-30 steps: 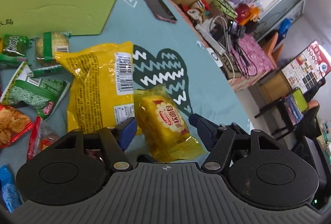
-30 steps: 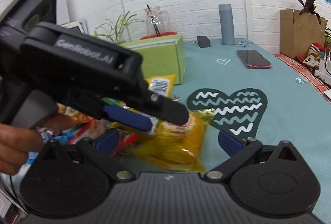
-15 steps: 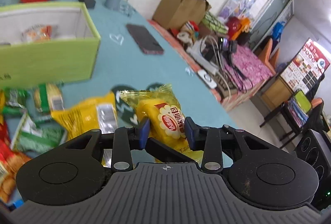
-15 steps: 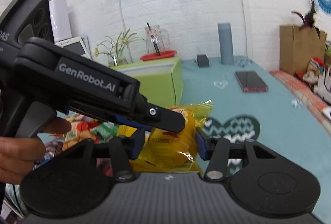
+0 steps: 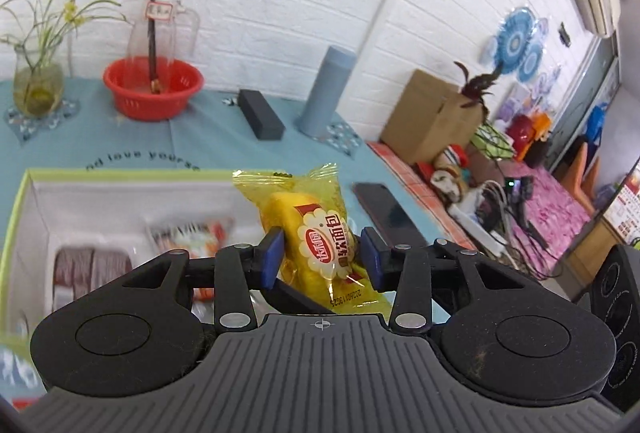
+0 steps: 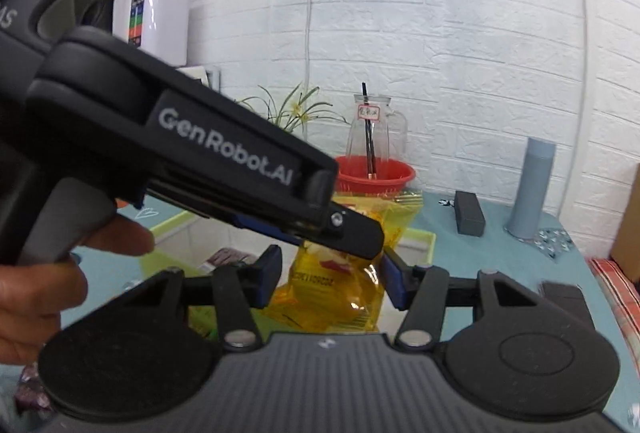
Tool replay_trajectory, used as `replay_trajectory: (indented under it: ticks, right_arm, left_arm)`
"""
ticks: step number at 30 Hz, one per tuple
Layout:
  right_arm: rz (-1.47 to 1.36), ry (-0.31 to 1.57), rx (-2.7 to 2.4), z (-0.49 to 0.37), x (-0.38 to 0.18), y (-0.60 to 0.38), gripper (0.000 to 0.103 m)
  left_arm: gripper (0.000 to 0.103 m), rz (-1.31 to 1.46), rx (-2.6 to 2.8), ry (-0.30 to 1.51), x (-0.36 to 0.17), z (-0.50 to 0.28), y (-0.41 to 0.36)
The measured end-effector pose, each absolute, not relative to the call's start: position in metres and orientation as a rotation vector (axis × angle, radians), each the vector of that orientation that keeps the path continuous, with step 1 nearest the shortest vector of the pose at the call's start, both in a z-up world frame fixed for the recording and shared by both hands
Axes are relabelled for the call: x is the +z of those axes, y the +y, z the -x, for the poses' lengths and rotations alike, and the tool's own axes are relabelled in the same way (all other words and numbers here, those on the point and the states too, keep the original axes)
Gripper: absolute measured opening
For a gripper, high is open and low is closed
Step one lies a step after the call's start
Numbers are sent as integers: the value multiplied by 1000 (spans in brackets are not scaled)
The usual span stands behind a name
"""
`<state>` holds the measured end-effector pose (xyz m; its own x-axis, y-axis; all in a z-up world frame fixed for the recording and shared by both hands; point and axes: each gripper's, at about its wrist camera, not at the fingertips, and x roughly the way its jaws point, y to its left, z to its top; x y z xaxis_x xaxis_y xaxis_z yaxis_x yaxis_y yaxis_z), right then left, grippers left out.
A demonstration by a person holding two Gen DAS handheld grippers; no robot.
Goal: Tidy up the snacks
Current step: 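Carry the yellow bag into the green box and open both grippers, then close both grippers on the blue wrapped snack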
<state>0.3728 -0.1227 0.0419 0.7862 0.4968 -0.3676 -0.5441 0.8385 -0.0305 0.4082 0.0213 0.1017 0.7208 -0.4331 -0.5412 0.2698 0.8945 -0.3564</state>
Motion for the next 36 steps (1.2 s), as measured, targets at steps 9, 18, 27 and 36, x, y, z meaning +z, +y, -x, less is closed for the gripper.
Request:
replay_trajectory:
  ticks: [9,18,27,36]
  right_arm:
    - [130,486,577,-445,9,-113,71]
    - [69,318,555,-351,42,-157,102]
    - [14,433,508,-217,-2,-180,102]
    - [-31,527,654,-154,-23,-148,102]
  left_arm:
    - [32,315,-390,769,46,-480,30]
    - [77,263,-406,550,100,-383,34]
    - [83,267,-406,565,61,-252,37]
    - [77,413,-209,678,19,-173,112]
